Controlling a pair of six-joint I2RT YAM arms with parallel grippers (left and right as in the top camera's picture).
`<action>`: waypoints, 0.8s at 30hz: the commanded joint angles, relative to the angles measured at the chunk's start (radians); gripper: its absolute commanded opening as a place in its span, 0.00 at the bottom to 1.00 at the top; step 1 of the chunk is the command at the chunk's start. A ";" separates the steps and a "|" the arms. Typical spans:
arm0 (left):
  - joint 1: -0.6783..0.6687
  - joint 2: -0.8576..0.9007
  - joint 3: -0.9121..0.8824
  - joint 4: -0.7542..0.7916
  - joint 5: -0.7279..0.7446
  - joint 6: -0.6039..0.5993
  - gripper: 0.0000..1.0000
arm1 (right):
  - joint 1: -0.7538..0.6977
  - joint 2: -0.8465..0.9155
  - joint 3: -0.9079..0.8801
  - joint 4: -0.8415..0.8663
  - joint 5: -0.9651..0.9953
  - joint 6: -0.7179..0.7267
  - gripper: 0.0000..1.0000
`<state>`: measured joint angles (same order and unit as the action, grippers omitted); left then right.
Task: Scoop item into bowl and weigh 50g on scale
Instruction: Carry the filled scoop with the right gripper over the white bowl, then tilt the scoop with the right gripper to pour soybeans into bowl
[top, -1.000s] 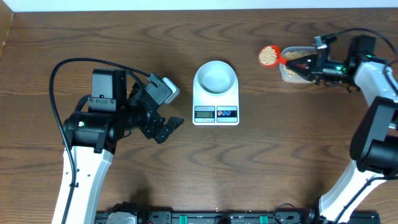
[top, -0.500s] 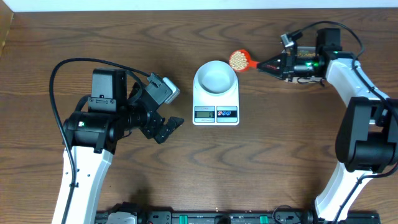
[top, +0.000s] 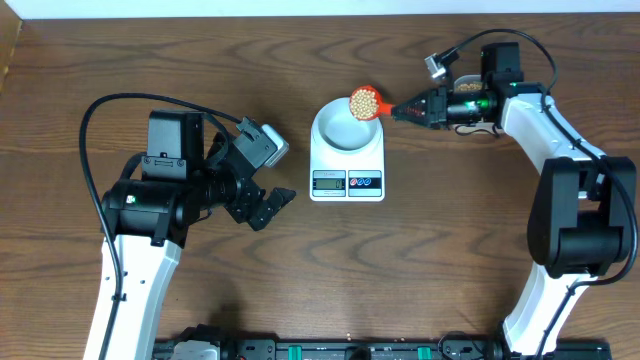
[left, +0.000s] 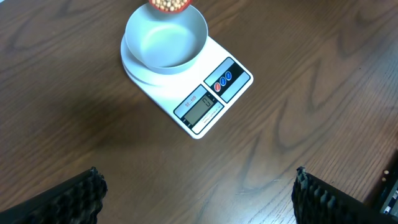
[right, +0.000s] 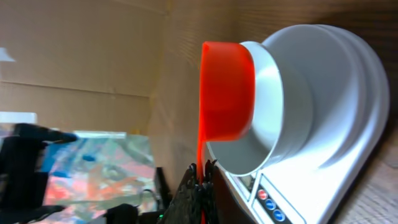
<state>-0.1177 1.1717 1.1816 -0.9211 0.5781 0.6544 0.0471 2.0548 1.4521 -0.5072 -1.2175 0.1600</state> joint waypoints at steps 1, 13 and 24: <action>0.005 0.001 0.031 -0.006 0.016 -0.005 0.98 | 0.018 0.009 -0.001 0.002 0.052 -0.076 0.01; 0.005 0.001 0.031 -0.006 0.016 -0.004 0.98 | 0.033 0.009 -0.001 0.002 0.067 -0.221 0.01; 0.005 0.001 0.031 -0.006 0.016 -0.005 0.98 | 0.038 0.009 -0.001 -0.002 0.068 -0.269 0.01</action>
<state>-0.1177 1.1717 1.1816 -0.9211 0.5777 0.6544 0.0746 2.0548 1.4521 -0.5079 -1.1282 -0.0597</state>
